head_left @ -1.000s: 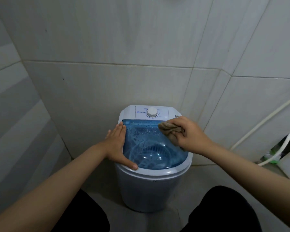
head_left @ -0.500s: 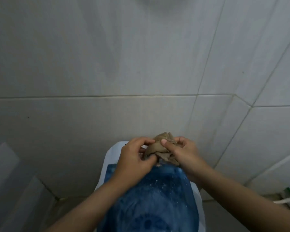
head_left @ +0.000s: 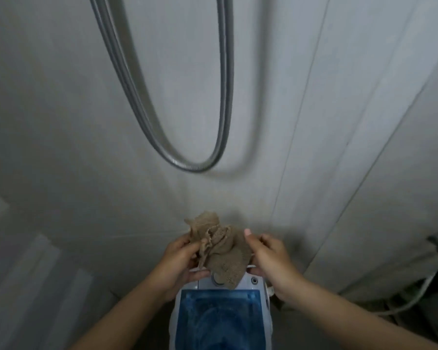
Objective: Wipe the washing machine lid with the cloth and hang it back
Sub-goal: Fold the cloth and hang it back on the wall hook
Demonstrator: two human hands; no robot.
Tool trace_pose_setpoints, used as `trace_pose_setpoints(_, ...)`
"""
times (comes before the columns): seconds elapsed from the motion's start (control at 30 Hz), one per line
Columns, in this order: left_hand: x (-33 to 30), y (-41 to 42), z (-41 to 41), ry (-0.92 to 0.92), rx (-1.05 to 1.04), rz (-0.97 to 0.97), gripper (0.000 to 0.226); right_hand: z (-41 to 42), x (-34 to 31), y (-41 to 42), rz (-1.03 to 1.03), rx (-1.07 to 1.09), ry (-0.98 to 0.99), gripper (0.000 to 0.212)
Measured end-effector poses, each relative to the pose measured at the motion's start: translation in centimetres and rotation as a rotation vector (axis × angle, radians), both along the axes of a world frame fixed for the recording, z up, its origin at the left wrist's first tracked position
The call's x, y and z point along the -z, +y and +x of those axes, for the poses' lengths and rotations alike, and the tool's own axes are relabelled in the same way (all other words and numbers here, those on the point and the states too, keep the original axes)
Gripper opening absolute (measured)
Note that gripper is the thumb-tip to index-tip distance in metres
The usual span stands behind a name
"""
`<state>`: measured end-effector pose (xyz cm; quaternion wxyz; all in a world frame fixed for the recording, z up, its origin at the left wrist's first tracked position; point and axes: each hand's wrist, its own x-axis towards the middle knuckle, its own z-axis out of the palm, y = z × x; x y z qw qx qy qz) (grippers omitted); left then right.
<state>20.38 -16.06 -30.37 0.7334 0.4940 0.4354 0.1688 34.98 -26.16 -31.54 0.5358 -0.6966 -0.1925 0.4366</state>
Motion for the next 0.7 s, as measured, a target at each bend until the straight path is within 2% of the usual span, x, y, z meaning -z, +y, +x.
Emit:
trace_pose_setpoints(0.13,-10.0,-1.3,-1.4,-0.054,0.019,-0.094,0.019,-0.5,-11.4,-2.2,0.142,-0.083,-0.027,0.014)
trace_pose_setpoints(0.2,-14.3,-1.6,-2.1,-0.052,0.059,-0.110,0.021,-1.0,-16.7,-2.9,0.167,-0.137,-0.098,0.021)
trace_pose_setpoints(0.3,-21.0,-1.9,-3.5,0.076,0.122,-0.030,0.011,-1.9,-24.1,-3.0,0.201,-0.164,-0.236,0.026)
trace_pose_setpoints(0.4,-25.4,-1.9,-4.6,0.229,0.202,0.262,0.056,-3.2,-29.2,-2.3,0.254,-0.224,-0.325,0.031)
trace_pose_setpoints(0.5,-29.6,-1.4,-6.2,0.125,0.217,0.343,0.091,-4.9,-32.8,-1.3,0.296,-0.279,-0.402,0.031)
trace_pose_setpoints(0.53,-30.7,-1.2,-6.6,0.068,0.252,0.368,0.088,-5.4,-33.5,-1.0,0.312,-0.285,-0.420,0.028)
trace_pose_setpoints(0.57,-31.7,-1.0,-7.4,0.030,0.294,0.422,0.074,-6.1,-34.4,-0.5,0.330,-0.292,-0.440,0.025)
trace_pose_setpoints(0.63,-32.8,-0.9,-8.1,0.004,0.287,0.541,0.028,-6.9,-35.3,0.5,0.348,-0.300,-0.486,0.023)
trace_pose_setpoints(0.67,-33.1,-0.9,-8.3,0.005,0.241,0.587,0.017,-7.1,-35.7,1.0,0.359,-0.310,-0.512,0.023)
trace_pose_setpoints(0.7,-33.4,-0.6,-8.8,0.019,0.182,0.640,0.020,-7.4,-36.0,1.6,0.372,-0.325,-0.549,0.024)
